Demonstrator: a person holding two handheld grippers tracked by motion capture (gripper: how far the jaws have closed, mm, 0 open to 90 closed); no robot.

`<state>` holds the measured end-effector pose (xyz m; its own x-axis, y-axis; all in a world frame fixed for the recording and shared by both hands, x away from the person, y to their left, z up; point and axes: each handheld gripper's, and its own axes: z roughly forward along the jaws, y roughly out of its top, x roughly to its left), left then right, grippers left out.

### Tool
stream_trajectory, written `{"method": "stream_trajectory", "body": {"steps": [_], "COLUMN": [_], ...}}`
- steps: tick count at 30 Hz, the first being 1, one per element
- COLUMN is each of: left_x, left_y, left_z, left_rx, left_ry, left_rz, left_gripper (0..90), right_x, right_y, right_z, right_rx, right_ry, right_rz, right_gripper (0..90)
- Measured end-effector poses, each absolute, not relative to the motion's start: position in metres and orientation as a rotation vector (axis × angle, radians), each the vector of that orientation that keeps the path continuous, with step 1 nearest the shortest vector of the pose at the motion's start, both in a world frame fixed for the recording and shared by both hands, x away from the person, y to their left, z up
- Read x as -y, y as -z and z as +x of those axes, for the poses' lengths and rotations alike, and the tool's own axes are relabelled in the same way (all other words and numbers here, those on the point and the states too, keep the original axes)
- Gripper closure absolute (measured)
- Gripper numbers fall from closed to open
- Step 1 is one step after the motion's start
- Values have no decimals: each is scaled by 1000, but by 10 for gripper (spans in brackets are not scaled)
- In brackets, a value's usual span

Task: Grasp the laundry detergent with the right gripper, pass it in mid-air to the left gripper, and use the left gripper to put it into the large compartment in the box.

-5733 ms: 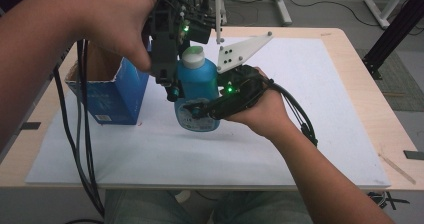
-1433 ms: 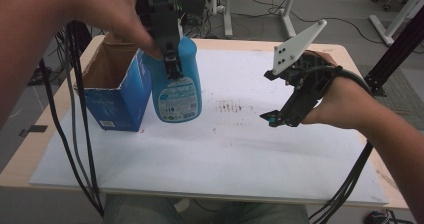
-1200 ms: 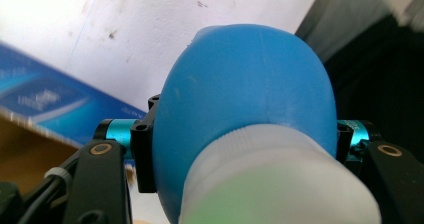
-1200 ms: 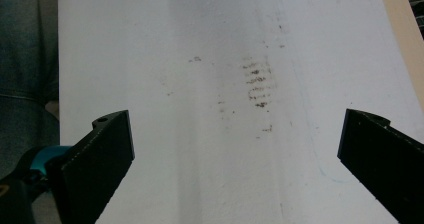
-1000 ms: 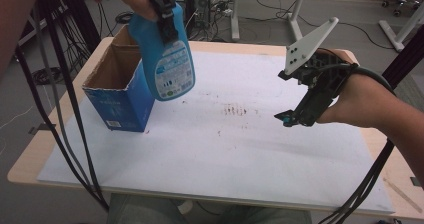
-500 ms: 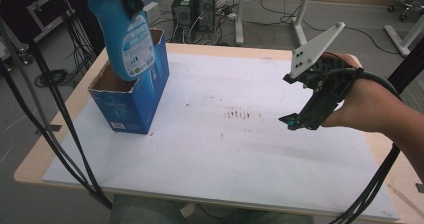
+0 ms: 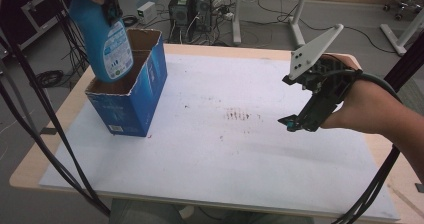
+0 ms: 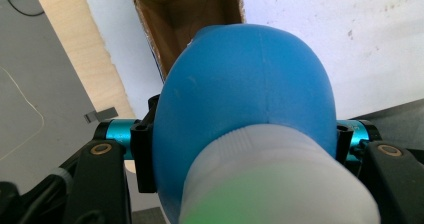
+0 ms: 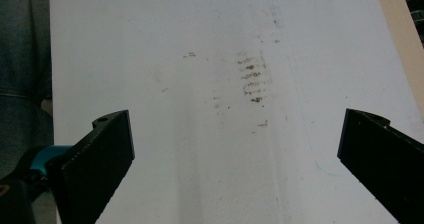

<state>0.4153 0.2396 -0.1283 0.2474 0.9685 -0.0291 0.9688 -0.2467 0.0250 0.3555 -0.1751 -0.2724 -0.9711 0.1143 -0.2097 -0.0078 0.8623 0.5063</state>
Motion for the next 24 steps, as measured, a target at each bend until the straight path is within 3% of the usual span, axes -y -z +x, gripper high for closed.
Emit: {"method": "stream_trajectory", "body": {"steps": [12,24], "left_x": [-244,-241], "left_y": [190,251], "left_z": [426,429], "left_rx": [-1626,-1159], "left_ry": [46,38], "left_rz": [2688,2927], "left_gripper": [378,378], "right_x": [172,166], "right_y": [275,281], "right_z": [357,359], "right_rx": [-2808,-2831], "right_ry": [-744,-720], "right_rz": [95,100], "right_gripper": [6,6]}}
